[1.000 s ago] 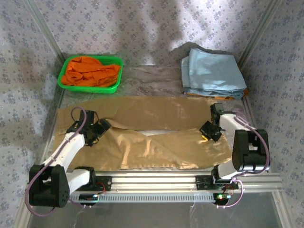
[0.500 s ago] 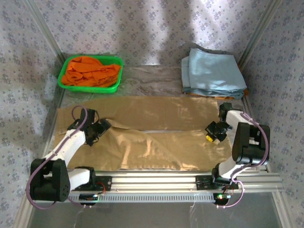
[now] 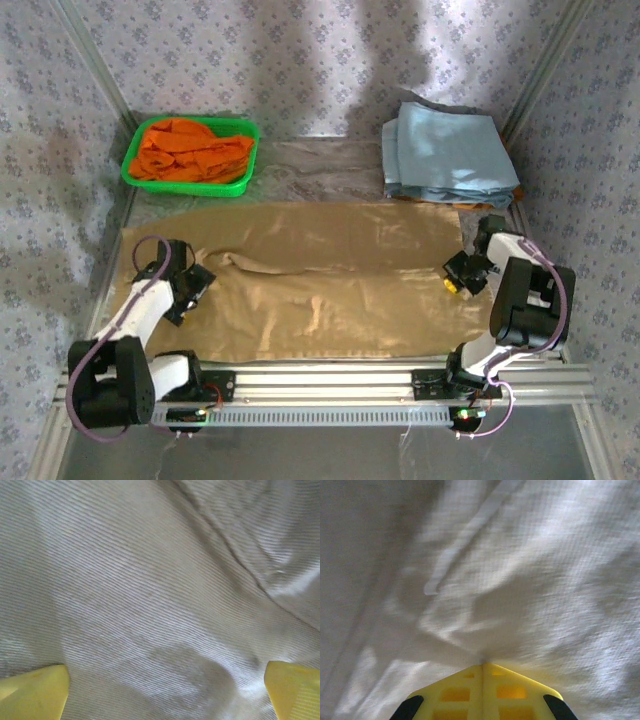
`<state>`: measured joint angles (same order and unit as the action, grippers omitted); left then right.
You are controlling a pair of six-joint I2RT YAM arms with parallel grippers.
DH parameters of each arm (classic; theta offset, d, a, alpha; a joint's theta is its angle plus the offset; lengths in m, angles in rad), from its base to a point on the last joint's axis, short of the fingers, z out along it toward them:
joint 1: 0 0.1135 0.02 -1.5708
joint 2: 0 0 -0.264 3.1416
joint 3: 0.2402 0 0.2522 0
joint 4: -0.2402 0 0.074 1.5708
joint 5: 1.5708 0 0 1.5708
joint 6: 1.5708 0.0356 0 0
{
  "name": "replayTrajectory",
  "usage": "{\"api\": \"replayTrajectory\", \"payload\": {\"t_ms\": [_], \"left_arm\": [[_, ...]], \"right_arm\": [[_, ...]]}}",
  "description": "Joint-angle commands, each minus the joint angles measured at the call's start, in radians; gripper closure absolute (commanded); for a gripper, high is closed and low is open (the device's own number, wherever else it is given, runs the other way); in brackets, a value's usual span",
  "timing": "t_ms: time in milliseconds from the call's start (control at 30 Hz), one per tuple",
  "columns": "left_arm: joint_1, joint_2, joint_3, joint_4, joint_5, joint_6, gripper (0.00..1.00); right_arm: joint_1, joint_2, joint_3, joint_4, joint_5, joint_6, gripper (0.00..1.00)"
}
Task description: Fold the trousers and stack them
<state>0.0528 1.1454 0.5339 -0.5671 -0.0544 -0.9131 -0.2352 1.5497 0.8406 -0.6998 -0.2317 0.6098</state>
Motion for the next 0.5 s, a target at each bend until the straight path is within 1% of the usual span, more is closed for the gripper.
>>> {"api": "replayTrajectory", "payload": {"t_ms": [0,67,100,200,267,333,467], "left_arm": [[0.013,0.017,0.112,-0.048,-0.019,0.036,0.00],[0.012,0.006,0.164,-0.048,-0.003,0.045,0.00],[0.012,0.007,0.194,-0.055,-0.005,0.046,0.00],[0.011,0.044,0.258,-0.031,0.002,0.067,0.00],[0.011,0.101,0.296,-0.011,0.004,0.084,0.00],[0.012,0.176,0.327,0.012,0.014,0.097,0.00],[0.007,0.265,0.316,0.094,0.057,0.084,0.01]], "right_arm": [[0.087,-0.016,0.116,0.028,0.089,0.010,1.00],[0.118,0.028,0.167,0.047,0.098,0.011,1.00],[0.132,0.063,0.199,0.051,0.101,0.038,1.00],[0.157,0.163,0.275,0.072,0.122,0.063,1.00],[0.152,0.233,0.320,0.076,0.147,0.071,1.00],[0.128,0.301,0.344,0.056,0.136,0.083,1.00],[0.097,0.315,0.324,0.085,0.153,0.093,1.00]]}}
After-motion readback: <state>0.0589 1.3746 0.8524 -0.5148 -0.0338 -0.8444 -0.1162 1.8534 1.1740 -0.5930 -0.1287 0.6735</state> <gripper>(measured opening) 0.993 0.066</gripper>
